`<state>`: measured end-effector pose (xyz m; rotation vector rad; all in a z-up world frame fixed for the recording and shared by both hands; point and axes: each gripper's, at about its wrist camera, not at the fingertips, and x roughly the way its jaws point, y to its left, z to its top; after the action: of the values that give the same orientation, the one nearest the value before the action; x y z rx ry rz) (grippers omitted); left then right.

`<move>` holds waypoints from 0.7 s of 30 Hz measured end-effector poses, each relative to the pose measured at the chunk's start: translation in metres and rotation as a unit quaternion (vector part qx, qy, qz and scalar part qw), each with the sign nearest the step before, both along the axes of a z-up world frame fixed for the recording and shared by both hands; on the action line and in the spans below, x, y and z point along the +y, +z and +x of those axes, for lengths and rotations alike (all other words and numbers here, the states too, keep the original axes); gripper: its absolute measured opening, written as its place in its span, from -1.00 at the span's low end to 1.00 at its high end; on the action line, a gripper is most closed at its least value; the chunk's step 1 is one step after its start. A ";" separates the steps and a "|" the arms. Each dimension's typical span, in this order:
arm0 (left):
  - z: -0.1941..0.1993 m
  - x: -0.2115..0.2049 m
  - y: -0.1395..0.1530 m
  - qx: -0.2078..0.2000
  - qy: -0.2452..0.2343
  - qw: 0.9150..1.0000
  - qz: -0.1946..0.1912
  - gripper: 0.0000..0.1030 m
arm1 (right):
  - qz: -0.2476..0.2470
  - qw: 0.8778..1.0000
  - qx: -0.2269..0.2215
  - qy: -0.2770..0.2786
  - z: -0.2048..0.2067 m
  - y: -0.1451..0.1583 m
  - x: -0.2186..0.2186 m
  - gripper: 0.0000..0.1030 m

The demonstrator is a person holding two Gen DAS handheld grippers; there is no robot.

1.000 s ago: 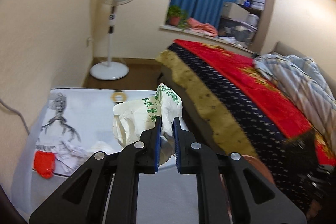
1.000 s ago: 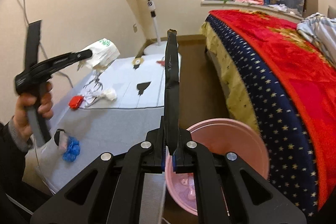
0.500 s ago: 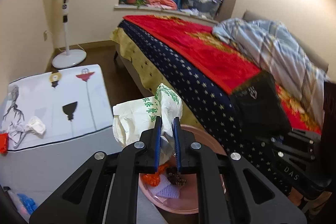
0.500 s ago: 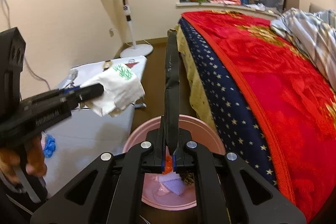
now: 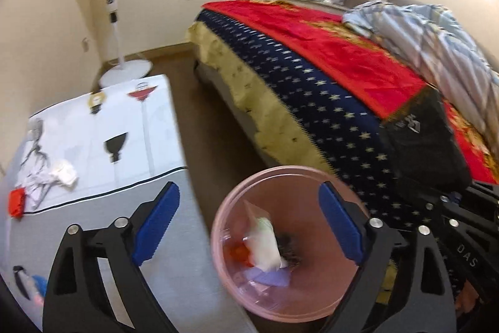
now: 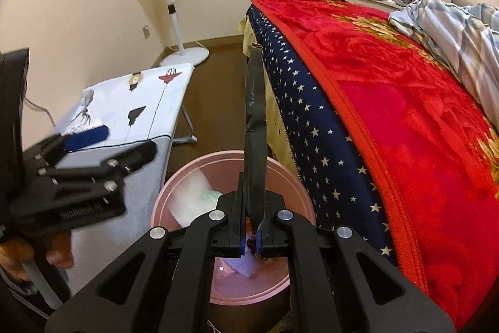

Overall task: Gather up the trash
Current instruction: 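Move both tools back over the table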

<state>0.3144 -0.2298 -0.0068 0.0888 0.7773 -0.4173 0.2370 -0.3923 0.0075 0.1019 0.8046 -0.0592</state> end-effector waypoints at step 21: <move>-0.044 0.146 0.062 -0.043 0.138 0.989 0.023 0.82 | 0.027 0.997 -0.076 -0.018 -0.008 0.033 0.021 0.76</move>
<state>0.2702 -0.0838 0.0548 0.0413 0.7014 -0.1322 0.2286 -0.3714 0.0408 0.1708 0.6532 -0.0626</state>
